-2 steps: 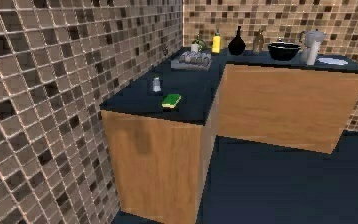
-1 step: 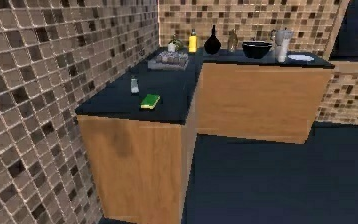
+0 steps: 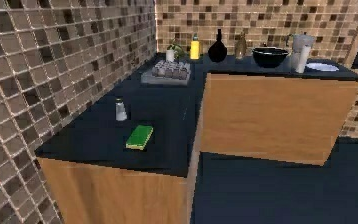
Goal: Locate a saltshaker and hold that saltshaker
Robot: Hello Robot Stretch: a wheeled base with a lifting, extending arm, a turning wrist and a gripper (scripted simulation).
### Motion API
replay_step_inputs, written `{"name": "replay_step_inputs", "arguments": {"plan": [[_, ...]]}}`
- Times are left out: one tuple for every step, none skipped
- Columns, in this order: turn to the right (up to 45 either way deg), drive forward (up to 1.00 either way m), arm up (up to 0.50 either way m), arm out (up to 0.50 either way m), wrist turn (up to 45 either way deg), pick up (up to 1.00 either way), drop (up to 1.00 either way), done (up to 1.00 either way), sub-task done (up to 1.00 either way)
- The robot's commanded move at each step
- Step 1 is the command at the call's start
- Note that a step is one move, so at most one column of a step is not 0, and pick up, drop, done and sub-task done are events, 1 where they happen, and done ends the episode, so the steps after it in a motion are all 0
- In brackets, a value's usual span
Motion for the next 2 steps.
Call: {"name": "replay_step_inputs", "arguments": {"plan": [[-45.0, 0.00, 0.00, 0.00, 0.0, 0.00, 0.00, 0.00, 0.00], [-45.0, 0.00, 0.00, 0.00, 0.0, 0.00, 0.00, 0.00, 0.00]]}}
